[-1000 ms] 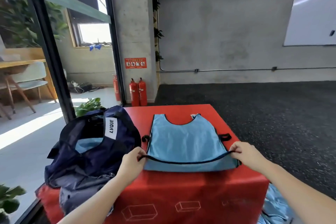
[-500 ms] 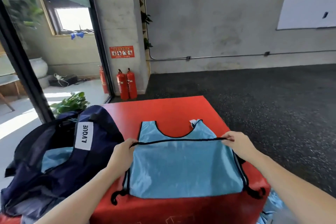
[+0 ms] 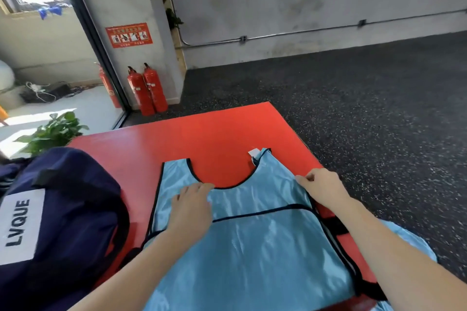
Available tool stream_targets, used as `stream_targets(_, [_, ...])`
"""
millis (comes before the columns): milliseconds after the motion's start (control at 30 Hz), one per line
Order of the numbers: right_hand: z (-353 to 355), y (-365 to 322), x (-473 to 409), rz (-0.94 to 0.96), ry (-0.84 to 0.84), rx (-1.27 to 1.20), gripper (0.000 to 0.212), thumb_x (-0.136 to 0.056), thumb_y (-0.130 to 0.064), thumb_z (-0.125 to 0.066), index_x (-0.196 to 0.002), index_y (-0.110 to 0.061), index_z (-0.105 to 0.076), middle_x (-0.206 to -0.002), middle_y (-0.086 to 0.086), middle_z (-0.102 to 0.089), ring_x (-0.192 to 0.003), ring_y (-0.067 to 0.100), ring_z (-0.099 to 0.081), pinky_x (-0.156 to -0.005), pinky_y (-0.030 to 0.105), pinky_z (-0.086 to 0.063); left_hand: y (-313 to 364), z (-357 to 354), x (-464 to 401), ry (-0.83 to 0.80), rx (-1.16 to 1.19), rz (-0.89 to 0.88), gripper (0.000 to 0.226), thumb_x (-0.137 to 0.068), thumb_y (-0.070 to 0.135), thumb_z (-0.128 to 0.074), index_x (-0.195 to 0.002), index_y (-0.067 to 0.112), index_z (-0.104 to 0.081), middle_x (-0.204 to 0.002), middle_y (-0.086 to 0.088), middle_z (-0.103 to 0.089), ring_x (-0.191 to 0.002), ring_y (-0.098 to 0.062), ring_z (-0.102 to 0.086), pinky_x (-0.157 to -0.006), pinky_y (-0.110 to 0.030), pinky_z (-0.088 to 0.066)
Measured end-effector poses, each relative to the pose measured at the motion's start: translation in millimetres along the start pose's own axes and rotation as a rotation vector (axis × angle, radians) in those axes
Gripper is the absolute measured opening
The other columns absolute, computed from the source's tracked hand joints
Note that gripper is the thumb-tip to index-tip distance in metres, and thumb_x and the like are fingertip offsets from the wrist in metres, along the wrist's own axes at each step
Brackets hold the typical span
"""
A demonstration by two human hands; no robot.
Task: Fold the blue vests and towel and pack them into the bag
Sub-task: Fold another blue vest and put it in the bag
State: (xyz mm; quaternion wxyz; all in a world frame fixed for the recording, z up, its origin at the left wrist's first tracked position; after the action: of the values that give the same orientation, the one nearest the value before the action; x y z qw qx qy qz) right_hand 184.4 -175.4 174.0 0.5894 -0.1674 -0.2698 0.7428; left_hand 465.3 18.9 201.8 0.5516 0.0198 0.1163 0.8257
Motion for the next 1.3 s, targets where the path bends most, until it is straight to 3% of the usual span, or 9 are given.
stream_targets(133, [-7.0,10.4,-23.7,-0.065,-0.082,-0.017,0.049,-0.074,-0.070,-0.071,-0.078,-0.021,-0.065,-0.075,0.002,-0.068,-0.070,0.017,-0.065,-0.065,0.034,-0.052,62.8,-24.0,-51.6,-0.012,0.183,-0.113,0.042,-0.097,0.018,-0.051,-0.137,0.031,-0.052,-0.136,0.005,-0.056,-0.125,-0.021,-0.049,-0.107,-0.042,-0.037])
stream_targets(333, [-18.3,-0.6,-39.3,-0.069,-0.126,-0.120,0.037,-0.070,-0.043,-0.089,-0.088,-0.018,-0.069,-0.091,-0.001,-0.068,-0.079,0.009,-0.059,-0.063,0.024,-0.047,108.4,-44.4,-129.2,0.062,0.442,-0.116,0.025,-0.093,0.030,-0.062,-0.118,0.025,-0.066,-0.110,0.001,-0.067,-0.105,-0.022,-0.060,-0.093,-0.045,-0.048])
stream_targets(567, [-37.9,-17.1,-57.0,-0.119,-0.102,-0.806,0.032,-0.078,-0.033,-0.086,-0.095,-0.010,-0.073,-0.101,0.012,-0.074,-0.097,0.025,-0.069,-0.095,0.046,-0.055,122.7,-59.7,-180.5,0.021,0.505,-0.050,0.022,-0.090,0.022,-0.065,-0.112,0.022,-0.069,-0.091,0.002,-0.071,-0.091,-0.021,-0.066,-0.085,-0.038,-0.053])
stream_targets(733, [-51.9,-31.1,-58.4,-0.253,-0.251,-1.112,0.032,-0.089,-0.026,-0.077,-0.110,-0.005,-0.066,-0.113,0.019,-0.070,-0.093,0.027,-0.065,-0.094,0.048,-0.054,119.0,-60.5,-189.4,-0.006,0.502,-0.048,0.019,-0.094,0.017,-0.059,-0.108,0.019,-0.072,-0.084,0.002,-0.070,-0.084,-0.015,-0.064,-0.080,-0.030,-0.053])
stream_targets(867, [-50.6,-34.6,-66.9,-0.271,-0.194,-1.289,0.039,-0.090,-0.024,-0.075,-0.118,-0.001,-0.061,-0.118,0.014,-0.069,-0.103,0.025,-0.070,-0.087,0.043,-0.059,114.1,-51.3,-186.6,0.020,0.658,0.002,0.022,-0.096,0.015,-0.054,-0.108,0.022,-0.071,-0.084,0.006,-0.067,-0.065,-0.004,-0.058,-0.055,-0.007,-0.040])
stream_targets(967, [-45.8,-37.4,-73.6,-0.249,-0.178,-1.432,0.035,-0.090,-0.027,-0.075,-0.116,-0.006,-0.063,-0.119,0.013,-0.070,-0.107,0.025,-0.071,-0.088,0.045,-0.058,107.3,-49.4,-183.0,0.025,0.834,0.092,0.025,-0.094,0.014,-0.053,-0.105,0.027,-0.072,-0.089,0.006,-0.070,-0.055,-0.005,-0.053,-0.050,-0.011,-0.041])
stream_targets(1067, [-45.6,-39.8,-70.9,-0.233,-0.201,-1.275,0.036,-0.090,-0.034,-0.074,-0.114,-0.009,-0.067,-0.115,0.009,-0.072,-0.105,0.023,-0.070,-0.087,0.046,-0.057,105.4,-49.4,-178.8,0.020,0.982,0.154,0.023,-0.091,0.016,-0.057,-0.098,0.031,-0.073,-0.086,0.001,-0.071,-0.054,-0.009,-0.050,-0.050,-0.021,-0.042])
stream_targets(1200, [-43.1,-42.1,-66.8,-0.149,-0.147,-1.006,0.022,-0.092,-0.031,-0.073,-0.101,-0.011,-0.072,-0.104,0.009,-0.076,-0.088,0.021,-0.070,-0.078,0.034,-0.057,107.1,-44.9,-177.1,-0.004,0.985,0.106,0.009,-0.087,0.033,-0.073,-0.095,0.033,-0.075,-0.094,0.009,-0.074,-0.088,-0.006,-0.067,-0.079,-0.024,-0.054])
stream_targets(1300, [-44.2,-48.1,-64.7,-0.084,-0.180,-0.942,0.021,-0.090,-0.025,-0.075,-0.106,-0.012,-0.072,-0.104,0.011,-0.075,-0.085,0.019,-0.070,-0.076,0.033,-0.058,107.2,-40.5,-177.7,-0.028,0.939,0.077,0.007,-0.090,0.029,-0.072,-0.092,0.028,-0.078,-0.091,0.014,-0.075,-0.092,-0.003,-0.068,-0.082,-0.021,-0.053])
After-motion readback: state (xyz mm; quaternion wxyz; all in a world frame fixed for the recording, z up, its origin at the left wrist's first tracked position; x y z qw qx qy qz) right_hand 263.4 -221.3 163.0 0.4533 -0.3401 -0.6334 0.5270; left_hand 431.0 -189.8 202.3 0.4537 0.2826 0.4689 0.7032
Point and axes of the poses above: each hand's wrist, its own x-axis away from the middle knuckle, its own z-axis out of the back of the hand, y = z × x, the point moved 9 cm from there along -x, towards the middle knuckle
